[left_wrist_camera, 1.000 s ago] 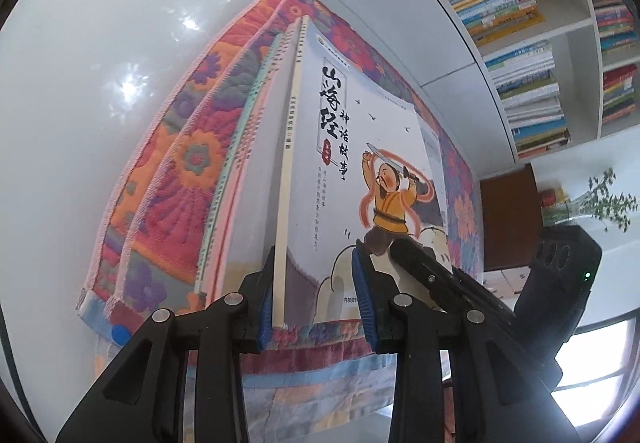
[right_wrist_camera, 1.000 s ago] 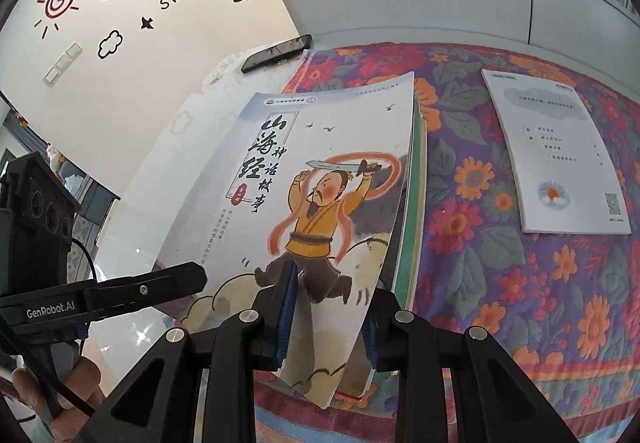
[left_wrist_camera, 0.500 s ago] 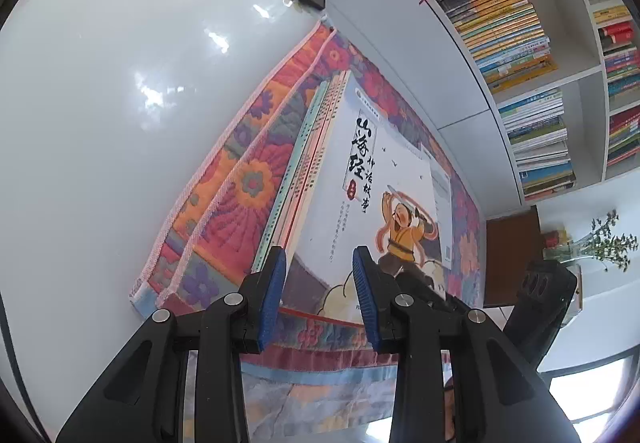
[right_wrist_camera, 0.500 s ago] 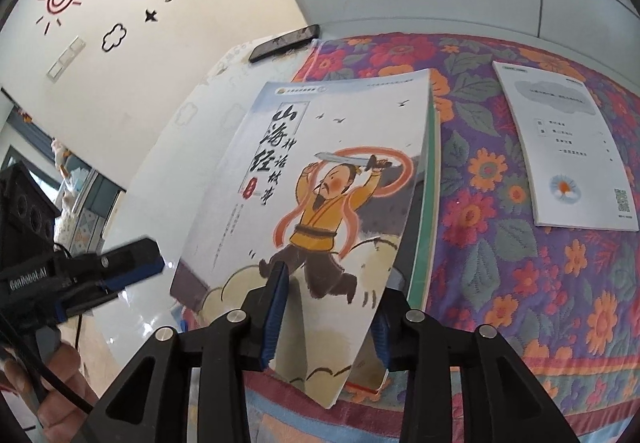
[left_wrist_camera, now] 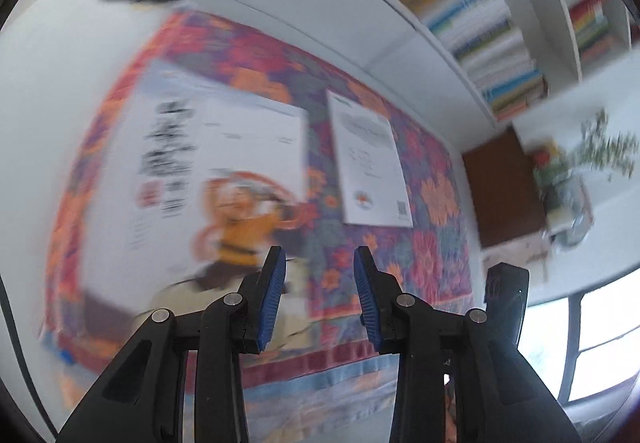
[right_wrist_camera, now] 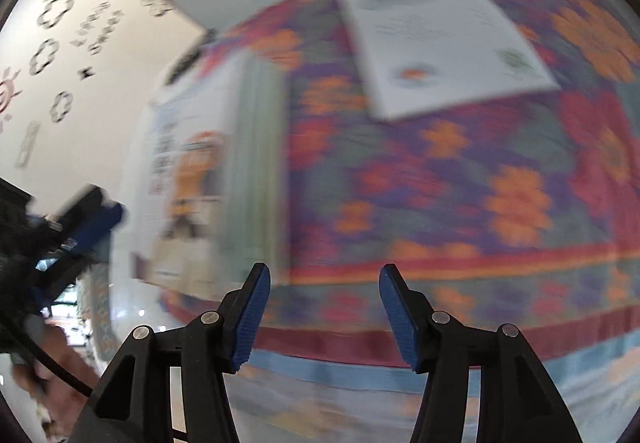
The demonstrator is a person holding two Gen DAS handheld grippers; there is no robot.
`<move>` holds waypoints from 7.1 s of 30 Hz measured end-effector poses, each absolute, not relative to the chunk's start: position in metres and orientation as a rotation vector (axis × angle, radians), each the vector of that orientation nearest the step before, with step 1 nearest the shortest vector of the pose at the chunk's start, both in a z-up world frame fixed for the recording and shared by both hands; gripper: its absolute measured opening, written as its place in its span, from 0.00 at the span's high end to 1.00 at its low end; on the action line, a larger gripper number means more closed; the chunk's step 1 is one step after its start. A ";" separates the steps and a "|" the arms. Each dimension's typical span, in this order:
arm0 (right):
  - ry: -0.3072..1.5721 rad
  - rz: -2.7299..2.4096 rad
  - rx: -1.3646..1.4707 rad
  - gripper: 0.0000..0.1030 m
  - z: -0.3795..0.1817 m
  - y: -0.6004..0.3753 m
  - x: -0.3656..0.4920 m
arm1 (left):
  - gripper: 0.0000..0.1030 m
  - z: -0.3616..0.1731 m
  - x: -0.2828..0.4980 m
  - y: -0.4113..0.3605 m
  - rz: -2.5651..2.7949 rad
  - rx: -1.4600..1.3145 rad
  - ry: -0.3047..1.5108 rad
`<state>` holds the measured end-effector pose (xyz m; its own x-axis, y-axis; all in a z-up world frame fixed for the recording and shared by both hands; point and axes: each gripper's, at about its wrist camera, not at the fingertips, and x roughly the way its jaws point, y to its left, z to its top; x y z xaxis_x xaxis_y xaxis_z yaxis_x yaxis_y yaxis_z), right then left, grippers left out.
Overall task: Organize books
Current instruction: 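Open the left gripper and pull it back from the pile, then move the left gripper to the last white book and grasp its edge, then lift the white book with the green-robed figure cover off the quilt, then carry the book over and lay it flat onto the pile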
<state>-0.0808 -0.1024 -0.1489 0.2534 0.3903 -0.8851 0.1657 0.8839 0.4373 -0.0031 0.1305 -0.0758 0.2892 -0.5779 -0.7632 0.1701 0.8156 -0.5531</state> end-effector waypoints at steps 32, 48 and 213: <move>1.194 0.141 0.230 0.50 -0.185 -0.258 0.040 | 0.53 -0.173 0.073 -0.076 -0.309 -0.149 1.333; 1.289 0.107 0.525 0.51 -0.176 -0.364 -0.138 | 0.55 -0.172 -0.065 -0.166 -0.491 0.117 1.398; 1.101 0.414 0.318 0.79 -0.115 0.018 -0.028 | 0.67 -0.127 -0.012 0.211 -0.402 -0.398 1.219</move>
<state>-0.0276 0.0180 -0.1150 0.3896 0.4732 -0.7901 -0.1647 0.8799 0.4458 -0.0125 0.2111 -0.1270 0.2931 -0.4997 -0.8151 0.0832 0.8627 -0.4989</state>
